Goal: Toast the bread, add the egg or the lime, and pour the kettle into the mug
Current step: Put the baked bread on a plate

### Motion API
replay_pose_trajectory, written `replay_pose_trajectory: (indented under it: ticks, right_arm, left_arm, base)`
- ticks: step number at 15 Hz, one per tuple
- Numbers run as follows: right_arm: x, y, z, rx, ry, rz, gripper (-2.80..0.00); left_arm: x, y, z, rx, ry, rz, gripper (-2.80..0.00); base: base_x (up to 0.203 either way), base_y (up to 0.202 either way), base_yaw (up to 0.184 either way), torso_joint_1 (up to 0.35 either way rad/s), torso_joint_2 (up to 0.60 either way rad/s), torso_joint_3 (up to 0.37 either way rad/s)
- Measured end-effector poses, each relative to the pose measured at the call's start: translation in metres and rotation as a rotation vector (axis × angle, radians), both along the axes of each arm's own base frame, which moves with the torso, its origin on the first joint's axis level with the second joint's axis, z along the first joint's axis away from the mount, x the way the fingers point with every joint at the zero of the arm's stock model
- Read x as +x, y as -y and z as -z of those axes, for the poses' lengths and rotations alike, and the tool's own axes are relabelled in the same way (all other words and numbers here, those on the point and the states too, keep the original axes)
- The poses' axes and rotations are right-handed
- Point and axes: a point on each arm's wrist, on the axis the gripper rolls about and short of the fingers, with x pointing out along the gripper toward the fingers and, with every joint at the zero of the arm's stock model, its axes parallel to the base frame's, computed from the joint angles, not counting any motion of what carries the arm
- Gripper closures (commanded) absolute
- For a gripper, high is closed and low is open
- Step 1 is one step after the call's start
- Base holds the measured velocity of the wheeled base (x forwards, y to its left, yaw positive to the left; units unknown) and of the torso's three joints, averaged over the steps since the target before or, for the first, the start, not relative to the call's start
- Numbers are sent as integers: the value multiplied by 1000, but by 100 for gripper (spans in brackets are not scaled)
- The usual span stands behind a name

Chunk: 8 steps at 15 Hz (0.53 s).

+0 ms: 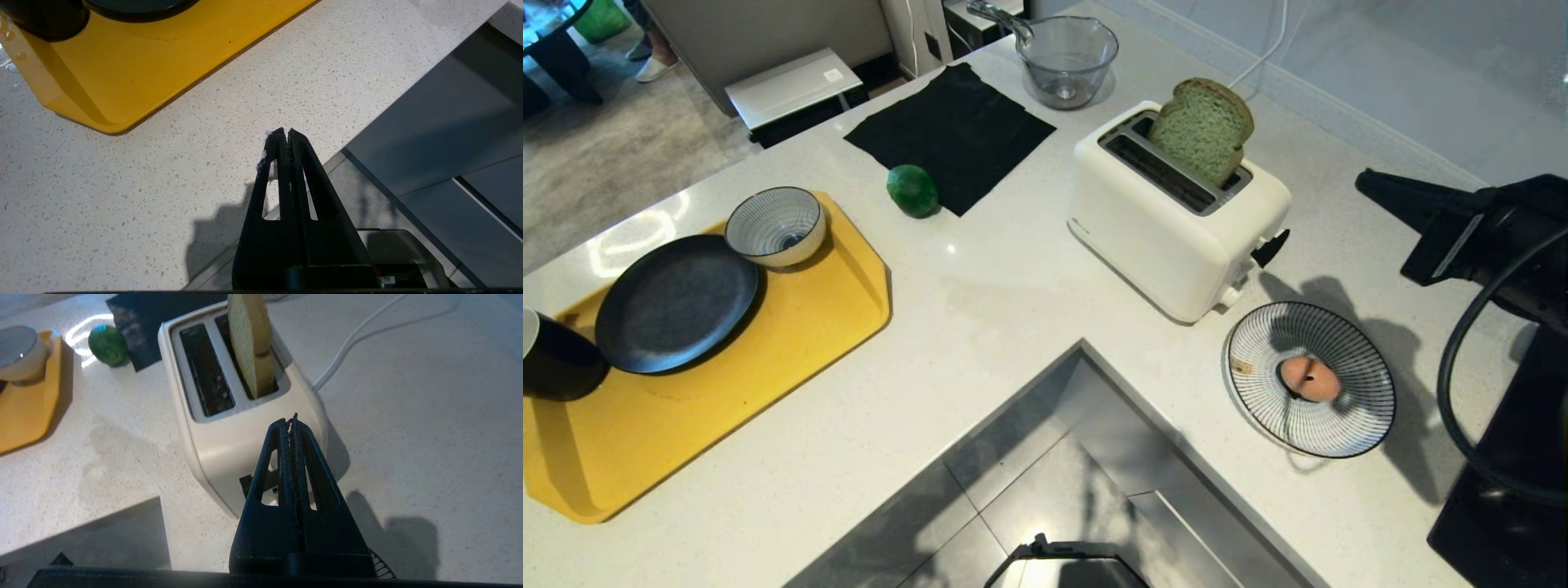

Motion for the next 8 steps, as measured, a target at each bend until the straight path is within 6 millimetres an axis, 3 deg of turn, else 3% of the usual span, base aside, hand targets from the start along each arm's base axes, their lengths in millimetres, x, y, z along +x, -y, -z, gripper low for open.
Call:
replay_pose_trajectory:
  ticks: [8]
  right_arm:
    - [-39,20,-28,82,-92,16,0]
  left_arm:
    - [0,0,0,0,0,0,0]
  base:
    - [0,0,0,0,0,0]
